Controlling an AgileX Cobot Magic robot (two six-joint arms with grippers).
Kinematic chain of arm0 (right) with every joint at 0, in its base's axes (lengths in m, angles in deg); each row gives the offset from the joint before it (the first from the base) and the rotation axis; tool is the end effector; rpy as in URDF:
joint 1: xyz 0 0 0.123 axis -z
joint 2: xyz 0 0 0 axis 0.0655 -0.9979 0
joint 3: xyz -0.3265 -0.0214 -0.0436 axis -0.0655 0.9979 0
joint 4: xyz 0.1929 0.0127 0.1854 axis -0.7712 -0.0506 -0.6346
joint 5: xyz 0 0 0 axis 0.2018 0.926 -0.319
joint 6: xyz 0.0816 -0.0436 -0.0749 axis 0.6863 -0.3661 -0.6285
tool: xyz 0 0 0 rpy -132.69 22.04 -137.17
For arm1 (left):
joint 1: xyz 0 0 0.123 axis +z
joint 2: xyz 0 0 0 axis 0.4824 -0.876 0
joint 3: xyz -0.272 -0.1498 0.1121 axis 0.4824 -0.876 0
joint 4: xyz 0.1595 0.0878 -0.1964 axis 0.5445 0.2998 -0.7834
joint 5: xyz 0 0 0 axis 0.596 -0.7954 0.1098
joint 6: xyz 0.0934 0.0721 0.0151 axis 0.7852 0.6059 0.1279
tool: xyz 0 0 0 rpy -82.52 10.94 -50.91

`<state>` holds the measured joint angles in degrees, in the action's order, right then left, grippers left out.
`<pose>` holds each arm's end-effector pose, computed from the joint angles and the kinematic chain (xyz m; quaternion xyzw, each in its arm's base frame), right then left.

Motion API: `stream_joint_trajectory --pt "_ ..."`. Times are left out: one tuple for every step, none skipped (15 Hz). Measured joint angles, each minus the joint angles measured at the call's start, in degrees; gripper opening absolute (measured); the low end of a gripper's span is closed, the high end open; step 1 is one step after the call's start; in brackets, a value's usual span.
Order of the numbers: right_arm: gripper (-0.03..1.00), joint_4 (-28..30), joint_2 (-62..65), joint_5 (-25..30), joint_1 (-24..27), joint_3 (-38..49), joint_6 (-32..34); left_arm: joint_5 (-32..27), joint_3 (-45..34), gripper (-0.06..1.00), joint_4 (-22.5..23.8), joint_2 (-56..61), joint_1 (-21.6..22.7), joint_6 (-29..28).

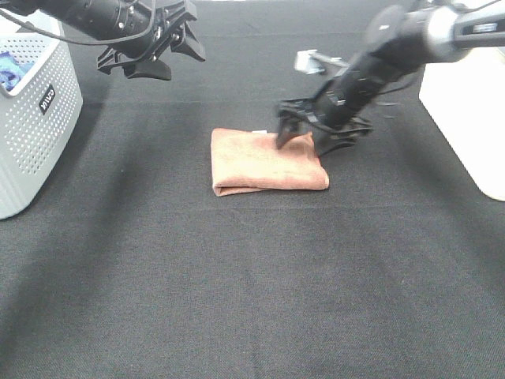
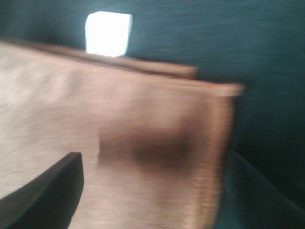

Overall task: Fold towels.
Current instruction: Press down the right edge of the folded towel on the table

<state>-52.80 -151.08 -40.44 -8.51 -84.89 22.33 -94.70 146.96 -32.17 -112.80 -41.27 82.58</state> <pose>0.5371 0.1565 0.1143 -0.0787 0.9627 0.1929 0.1729 0.5388 -0.1662 0.2280 -0.0370 0.9080 -0.2983 0.2919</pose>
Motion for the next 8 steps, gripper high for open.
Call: stream_joint_trajectory --pt "0.77 0.29 0.00 0.06 0.52 0.00 0.80 0.00 0.00 0.65 0.06 0.00 0.00 0.00" --pt "0.77 1.03 0.00 0.06 0.69 0.00 0.92 -0.17 0.00 0.65 0.11 0.00 0.00 0.00" --pt "0.77 2.18 0.00 0.06 0.69 0.00 1.43 -0.40 0.00 0.65 0.29 0.00 0.00 0.00" --pt "0.77 5.61 0.00 0.06 0.69 0.00 4.35 -1.60 0.00 0.65 0.46 0.00 0.00 0.00" --pt "0.77 7.79 0.11 0.11 0.69 0.00 6.88 -2.64 0.00 0.65 0.92 0.11 0.00 0.34" --pt "0.77 9.97 0.74 1.20 0.69 0.00 8.02 -3.32 0.00 0.65 2.06 0.40 0.00 0.86" --pt "0.77 11.46 1.72 2.98 0.69 0.00 8.37 -4.41 0.00 0.65 3.38 1.09 0.00 1.89" --pt "0.77 12.15 3.09 4.93 0.69 0.00 8.37 -5.79 0.00 0.65 4.81 2.12 0.00 3.55"
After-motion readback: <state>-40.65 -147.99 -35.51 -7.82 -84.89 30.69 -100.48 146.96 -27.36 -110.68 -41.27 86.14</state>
